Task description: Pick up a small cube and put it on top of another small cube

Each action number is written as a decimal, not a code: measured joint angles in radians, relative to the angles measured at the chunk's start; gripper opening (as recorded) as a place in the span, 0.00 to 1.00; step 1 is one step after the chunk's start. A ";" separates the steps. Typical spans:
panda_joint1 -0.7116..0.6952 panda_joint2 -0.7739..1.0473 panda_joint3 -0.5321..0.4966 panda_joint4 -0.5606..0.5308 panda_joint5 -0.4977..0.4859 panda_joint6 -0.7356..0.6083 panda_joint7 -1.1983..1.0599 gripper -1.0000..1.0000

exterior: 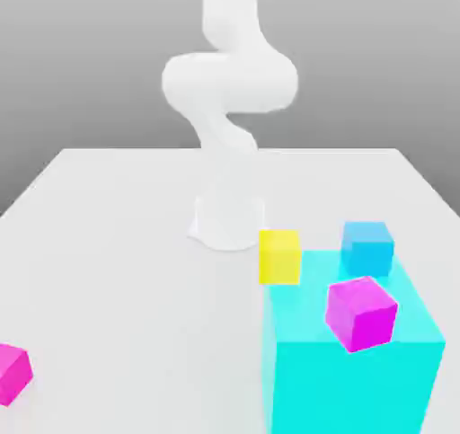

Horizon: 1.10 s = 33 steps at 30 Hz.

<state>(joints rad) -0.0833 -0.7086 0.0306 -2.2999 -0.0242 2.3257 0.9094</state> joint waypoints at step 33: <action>-0.557 1.172 -0.045 0.021 0.041 0.418 1.067 0.50</action>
<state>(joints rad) -0.6399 0.4630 -0.0143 -2.2788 0.0166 2.7435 1.9766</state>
